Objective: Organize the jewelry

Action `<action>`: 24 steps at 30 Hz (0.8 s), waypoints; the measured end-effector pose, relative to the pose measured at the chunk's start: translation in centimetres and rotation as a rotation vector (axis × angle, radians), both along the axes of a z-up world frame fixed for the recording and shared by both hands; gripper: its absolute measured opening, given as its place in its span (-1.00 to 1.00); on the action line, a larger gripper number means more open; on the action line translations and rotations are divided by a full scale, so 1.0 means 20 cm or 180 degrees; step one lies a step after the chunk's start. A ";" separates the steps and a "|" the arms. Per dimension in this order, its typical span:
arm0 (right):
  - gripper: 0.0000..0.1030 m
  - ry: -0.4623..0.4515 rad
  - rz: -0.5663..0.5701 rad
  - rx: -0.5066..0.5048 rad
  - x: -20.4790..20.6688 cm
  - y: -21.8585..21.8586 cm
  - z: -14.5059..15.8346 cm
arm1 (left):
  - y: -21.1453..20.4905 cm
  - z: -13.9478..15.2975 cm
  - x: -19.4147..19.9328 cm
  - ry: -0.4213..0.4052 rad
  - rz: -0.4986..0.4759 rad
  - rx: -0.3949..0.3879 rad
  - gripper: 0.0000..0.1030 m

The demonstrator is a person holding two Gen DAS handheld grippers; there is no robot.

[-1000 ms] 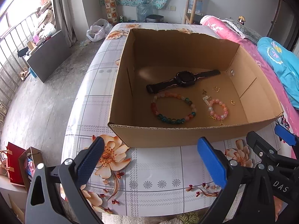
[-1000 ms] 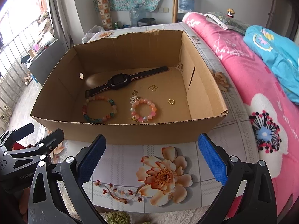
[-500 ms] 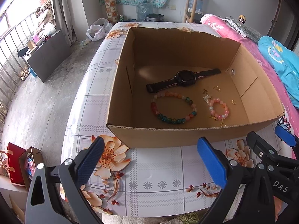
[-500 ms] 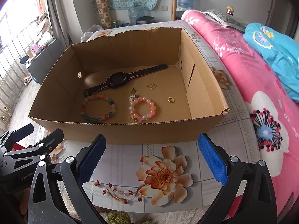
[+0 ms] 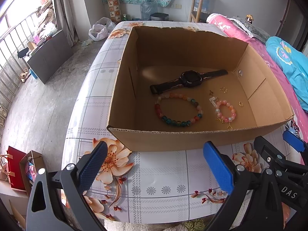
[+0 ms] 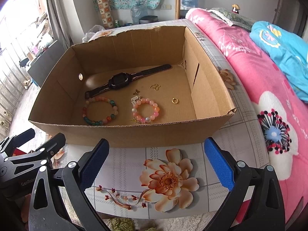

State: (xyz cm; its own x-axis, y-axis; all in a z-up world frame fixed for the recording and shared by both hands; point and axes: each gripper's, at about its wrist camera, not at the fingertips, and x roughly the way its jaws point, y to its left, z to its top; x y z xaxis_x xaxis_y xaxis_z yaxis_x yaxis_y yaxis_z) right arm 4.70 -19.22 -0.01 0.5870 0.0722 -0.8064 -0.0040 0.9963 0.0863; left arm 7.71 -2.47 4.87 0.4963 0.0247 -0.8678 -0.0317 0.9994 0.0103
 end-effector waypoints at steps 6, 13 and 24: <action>0.84 0.0009 -0.0015 0.0003 0.00 0.00 0.00 | 0.00 0.00 0.00 0.0000 -0.0001 -0.0001 0.89; 0.84 0.0013 -0.0013 0.0006 0.00 0.00 0.00 | 0.00 0.00 0.00 0.0002 -0.0001 0.0003 0.89; 0.84 0.0022 -0.0021 0.0008 0.00 -0.01 0.00 | 0.00 0.00 0.00 0.0005 -0.0001 0.0001 0.89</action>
State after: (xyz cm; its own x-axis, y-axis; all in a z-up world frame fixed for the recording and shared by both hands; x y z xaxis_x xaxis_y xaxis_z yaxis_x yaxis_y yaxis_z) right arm 4.63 -19.40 0.08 0.5820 0.0704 -0.8102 0.0030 0.9960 0.0888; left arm 7.73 -2.45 4.82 0.4948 0.0247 -0.8686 -0.0314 0.9995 0.0105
